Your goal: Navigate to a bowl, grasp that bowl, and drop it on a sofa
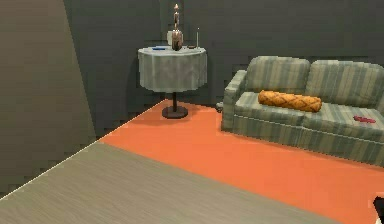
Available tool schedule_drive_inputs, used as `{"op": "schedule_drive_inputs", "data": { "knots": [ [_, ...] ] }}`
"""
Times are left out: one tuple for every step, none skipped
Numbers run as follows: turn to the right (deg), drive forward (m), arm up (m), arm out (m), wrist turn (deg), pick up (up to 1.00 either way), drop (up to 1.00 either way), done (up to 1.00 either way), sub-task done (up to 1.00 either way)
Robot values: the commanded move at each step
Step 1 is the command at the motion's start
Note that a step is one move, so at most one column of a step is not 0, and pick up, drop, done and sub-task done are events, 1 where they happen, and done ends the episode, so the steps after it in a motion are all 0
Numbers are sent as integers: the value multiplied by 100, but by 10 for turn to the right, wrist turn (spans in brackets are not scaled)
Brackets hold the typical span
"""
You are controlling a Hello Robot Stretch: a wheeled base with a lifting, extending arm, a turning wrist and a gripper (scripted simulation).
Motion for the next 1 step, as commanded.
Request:
{"op": "schedule_drive_inputs", "data": {
  "knots": [
    [0, 0, 0, 10, 0, 0, 0, 0, 0]
  ]
}}
